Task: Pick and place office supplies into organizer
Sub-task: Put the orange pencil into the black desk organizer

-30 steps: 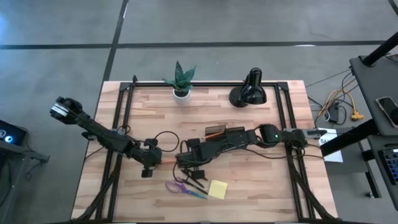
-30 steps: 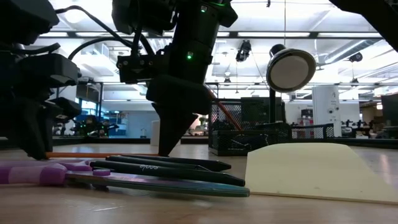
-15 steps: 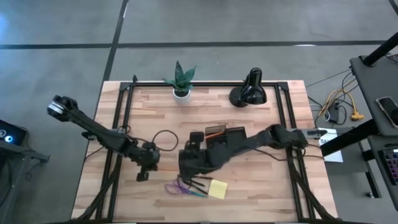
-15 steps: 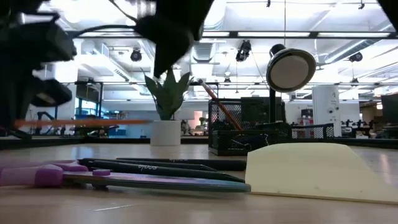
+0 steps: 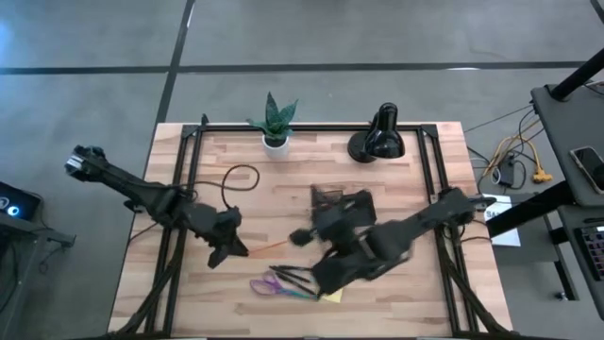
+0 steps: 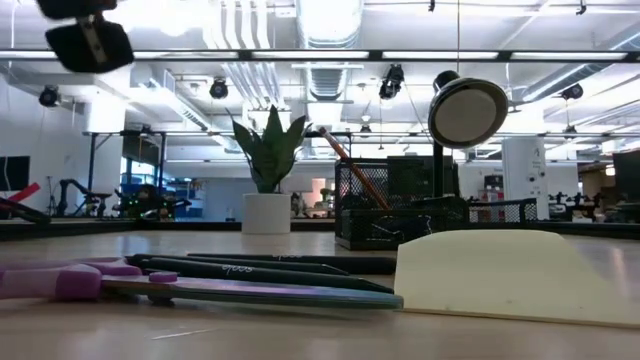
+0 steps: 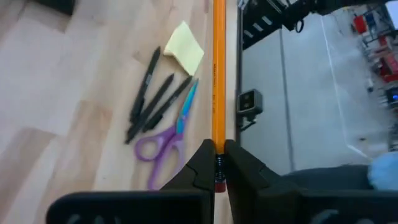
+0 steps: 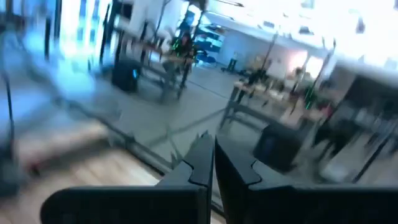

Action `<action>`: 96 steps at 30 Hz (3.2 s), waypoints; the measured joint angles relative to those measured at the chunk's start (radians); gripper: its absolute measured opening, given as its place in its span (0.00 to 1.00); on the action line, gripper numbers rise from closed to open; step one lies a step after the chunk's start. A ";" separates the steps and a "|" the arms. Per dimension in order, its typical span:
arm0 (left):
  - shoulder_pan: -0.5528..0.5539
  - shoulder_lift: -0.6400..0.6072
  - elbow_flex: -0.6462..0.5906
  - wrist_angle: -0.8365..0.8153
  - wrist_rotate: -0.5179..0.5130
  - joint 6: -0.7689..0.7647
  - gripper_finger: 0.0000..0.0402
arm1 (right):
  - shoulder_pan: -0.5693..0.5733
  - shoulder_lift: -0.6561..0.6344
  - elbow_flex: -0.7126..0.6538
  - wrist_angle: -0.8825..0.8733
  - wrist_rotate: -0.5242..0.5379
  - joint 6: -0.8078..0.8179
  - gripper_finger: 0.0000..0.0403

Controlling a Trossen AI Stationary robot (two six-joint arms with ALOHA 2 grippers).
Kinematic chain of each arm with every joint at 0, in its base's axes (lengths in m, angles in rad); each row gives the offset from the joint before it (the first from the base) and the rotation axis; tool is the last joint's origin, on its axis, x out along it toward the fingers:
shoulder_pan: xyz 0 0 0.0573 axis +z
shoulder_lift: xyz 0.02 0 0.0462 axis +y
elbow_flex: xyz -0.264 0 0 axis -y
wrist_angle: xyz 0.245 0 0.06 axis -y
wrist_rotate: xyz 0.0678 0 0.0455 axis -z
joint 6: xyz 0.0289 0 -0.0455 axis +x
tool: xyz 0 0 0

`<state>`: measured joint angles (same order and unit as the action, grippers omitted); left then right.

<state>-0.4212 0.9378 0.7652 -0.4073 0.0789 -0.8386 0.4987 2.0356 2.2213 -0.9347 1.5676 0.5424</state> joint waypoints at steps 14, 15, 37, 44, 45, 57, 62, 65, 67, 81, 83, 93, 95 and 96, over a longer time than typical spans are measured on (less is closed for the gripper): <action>0.216 0.247 0.347 -0.204 0.197 0.064 0.00 | 0.105 -0.232 -0.007 -0.558 -0.175 0.870 0.02; 0.239 0.268 0.347 -0.205 0.230 0.066 0.00 | 0.124 -0.236 -0.010 -0.636 -0.185 0.918 0.02; 0.337 0.398 0.326 0.490 0.491 -0.248 0.00 | 0.234 -0.322 -0.036 -0.540 -0.189 0.399 0.02; 0.339 0.322 0.320 0.522 0.487 -0.257 0.00 | 0.234 -0.323 -0.036 -0.540 -0.189 0.399 0.02; 0.342 0.307 0.315 0.526 0.487 -0.256 0.00 | 0.234 -0.323 -0.036 -0.540 -0.189 0.399 0.02; 0.424 0.029 0.008 0.526 0.460 -0.689 0.02 | 0.234 -0.323 -0.036 -0.540 -0.189 0.399 0.02; 0.477 0.003 -0.118 0.563 0.689 -0.907 0.02 | 0.234 -0.323 -0.036 -0.540 -0.189 0.399 0.02; 0.519 0.002 -0.149 0.603 0.698 -0.911 0.02 | 0.234 -0.323 -0.036 -0.540 -0.189 0.399 0.02; 0.552 0.011 -0.150 0.647 0.698 -0.915 0.02 | 0.234 -0.323 -0.036 -0.540 -0.189 0.399 0.02; 0.725 0.279 -0.085 0.766 0.964 -0.991 0.02 | 0.234 -0.323 -0.036 -0.540 -0.189 0.399 0.02; 0.734 0.330 -0.064 0.765 0.974 -1.021 0.02 | 0.234 -0.323 -0.036 -0.540 -0.189 0.399 0.02; 0.758 0.537 0.071 0.767 0.985 -1.157 0.02 | 0.234 -0.323 -0.036 -0.540 -0.189 0.399 0.02; 0.774 0.574 0.094 0.767 0.985 -1.205 0.02 | 0.234 -0.323 -0.036 -0.540 -0.189 0.399 0.02; 0.781 0.594 0.105 0.767 0.984 -1.220 0.02 | 0.234 -0.323 -0.036 -0.540 -0.189 0.399 0.02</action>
<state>0.3597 1.5318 0.8701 0.3600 1.0632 -2.0581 0.7328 1.7126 2.1849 -1.4748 1.3783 0.9415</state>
